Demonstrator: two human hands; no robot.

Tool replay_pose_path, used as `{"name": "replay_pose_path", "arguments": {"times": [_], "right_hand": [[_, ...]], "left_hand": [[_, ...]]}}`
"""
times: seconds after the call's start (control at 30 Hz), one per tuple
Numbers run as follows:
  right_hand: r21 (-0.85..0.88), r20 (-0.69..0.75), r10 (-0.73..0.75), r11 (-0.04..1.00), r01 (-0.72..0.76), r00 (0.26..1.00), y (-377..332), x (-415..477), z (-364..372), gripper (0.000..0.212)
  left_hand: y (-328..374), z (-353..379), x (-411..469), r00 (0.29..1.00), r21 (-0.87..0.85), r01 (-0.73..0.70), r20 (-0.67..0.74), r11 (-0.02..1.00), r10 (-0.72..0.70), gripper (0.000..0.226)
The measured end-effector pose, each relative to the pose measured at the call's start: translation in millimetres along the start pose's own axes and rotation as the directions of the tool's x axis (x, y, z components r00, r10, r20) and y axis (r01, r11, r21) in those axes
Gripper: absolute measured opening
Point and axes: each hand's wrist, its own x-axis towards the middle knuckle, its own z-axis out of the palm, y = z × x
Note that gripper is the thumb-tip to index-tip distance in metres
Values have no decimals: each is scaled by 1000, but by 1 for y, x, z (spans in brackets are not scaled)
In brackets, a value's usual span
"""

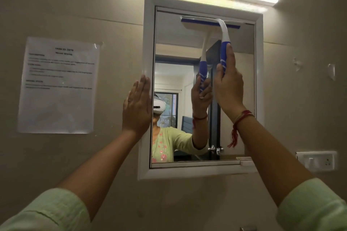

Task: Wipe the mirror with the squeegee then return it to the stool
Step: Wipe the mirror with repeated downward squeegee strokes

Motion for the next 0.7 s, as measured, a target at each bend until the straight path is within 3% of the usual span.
{"name": "replay_pose_path", "arguments": {"times": [0.7], "right_hand": [[-122, 32, -24, 992, 27, 999, -1, 6, 4, 56]], "left_hand": [[1, 0, 0, 1000, -49, 19, 0, 999, -19, 51]]}}
